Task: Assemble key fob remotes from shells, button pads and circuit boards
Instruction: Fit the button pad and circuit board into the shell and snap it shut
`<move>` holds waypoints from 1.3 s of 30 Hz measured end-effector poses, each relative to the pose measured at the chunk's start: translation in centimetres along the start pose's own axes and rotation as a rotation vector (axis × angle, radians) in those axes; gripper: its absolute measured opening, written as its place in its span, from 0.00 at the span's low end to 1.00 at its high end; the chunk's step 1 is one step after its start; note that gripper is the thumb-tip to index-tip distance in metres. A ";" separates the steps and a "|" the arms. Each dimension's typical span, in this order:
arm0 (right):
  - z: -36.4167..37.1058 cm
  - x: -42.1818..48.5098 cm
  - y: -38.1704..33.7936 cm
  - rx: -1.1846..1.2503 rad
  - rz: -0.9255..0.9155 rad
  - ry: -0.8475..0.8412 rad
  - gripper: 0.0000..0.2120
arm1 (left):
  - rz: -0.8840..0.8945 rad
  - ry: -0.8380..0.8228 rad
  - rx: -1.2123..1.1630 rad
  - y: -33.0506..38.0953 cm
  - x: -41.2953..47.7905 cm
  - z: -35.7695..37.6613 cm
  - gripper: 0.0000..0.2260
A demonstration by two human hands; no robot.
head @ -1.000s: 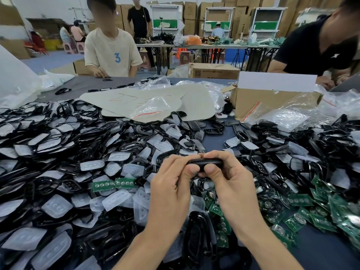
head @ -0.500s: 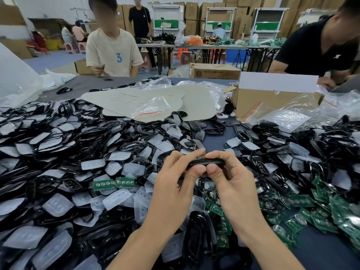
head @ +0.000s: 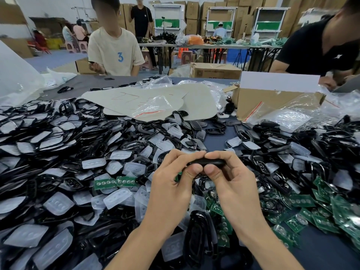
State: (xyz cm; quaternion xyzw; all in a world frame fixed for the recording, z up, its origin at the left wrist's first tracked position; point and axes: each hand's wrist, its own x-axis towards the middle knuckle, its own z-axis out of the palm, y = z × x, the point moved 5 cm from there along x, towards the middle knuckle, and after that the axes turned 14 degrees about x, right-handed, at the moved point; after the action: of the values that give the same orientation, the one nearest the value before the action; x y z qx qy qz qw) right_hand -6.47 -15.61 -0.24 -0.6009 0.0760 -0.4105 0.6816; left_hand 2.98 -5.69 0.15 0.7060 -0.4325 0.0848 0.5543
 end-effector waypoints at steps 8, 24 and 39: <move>0.1 -0.1 -0.3 -0.015 -0.020 0.008 0.07 | 0.016 -0.017 0.029 -0.2 0.3 -0.1 0.10; -0.3 -0.3 -0.1 -0.026 -0.043 0.073 0.14 | 0.031 -0.063 0.030 -0.3 0.0 0.5 0.10; 0.4 0.3 0.1 -0.162 -0.009 -0.152 0.16 | -0.496 -0.081 -0.424 -2.7 0.5 0.7 0.07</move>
State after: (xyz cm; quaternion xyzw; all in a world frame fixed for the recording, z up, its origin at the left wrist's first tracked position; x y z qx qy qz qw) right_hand -5.98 -15.54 -0.13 -0.6838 0.0542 -0.3593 0.6327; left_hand 4.93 -6.49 -1.66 0.6616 -0.2773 -0.1727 0.6750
